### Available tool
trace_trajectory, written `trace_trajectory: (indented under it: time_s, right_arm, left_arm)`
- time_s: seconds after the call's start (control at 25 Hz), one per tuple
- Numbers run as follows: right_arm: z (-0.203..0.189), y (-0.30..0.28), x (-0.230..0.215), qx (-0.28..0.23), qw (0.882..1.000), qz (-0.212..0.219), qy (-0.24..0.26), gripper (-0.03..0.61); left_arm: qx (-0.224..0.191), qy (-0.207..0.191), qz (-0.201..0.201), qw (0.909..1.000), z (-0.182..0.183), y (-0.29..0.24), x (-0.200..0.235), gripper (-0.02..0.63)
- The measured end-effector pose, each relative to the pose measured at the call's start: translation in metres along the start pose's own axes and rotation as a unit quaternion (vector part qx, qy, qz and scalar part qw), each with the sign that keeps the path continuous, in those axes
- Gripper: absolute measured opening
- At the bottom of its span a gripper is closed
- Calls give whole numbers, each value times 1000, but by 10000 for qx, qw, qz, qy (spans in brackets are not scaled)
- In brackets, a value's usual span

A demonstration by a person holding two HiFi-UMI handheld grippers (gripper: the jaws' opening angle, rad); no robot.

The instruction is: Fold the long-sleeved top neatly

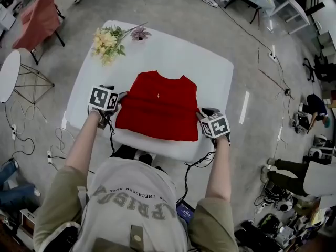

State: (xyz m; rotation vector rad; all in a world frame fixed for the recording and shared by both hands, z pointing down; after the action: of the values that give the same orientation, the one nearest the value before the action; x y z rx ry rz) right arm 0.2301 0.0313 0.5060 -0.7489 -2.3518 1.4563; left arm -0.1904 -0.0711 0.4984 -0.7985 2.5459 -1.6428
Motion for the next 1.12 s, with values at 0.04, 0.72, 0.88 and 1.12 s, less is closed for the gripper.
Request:
trace_trajectory:
  time_s: [0.04, 0.72, 0.88, 1.12]
  right_arm:
    - [1, 3, 0, -65, 10000, -51, 28, 91]
    - [-57, 55, 101, -56, 9905, 409, 1315, 270]
    - [-82, 26, 117, 686, 9731, 10, 2201, 270]
    - [-89, 16, 114, 737, 9635, -463, 2533, 82]
  left_arm:
    - [-97, 123, -52, 9999, -1, 3, 2, 265]
    - [840, -3221, -495, 9417, -115, 60, -68, 285]
    - [586, -3414, 313, 9376, -147, 39, -77, 284]
    - [86, -3662, 759, 9274, -145, 28, -84, 69]
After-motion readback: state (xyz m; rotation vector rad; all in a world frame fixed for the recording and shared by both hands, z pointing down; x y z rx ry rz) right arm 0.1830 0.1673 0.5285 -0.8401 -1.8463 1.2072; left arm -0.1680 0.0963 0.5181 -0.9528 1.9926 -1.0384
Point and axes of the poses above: the fingertips, and each gripper's own axes: y backward along the fingers, x to its left, z out of its top, the point moved 10 cm from there along y, backward along the fingers, and after that the axes turned 5 degrees about y, right-handed, at the moved point
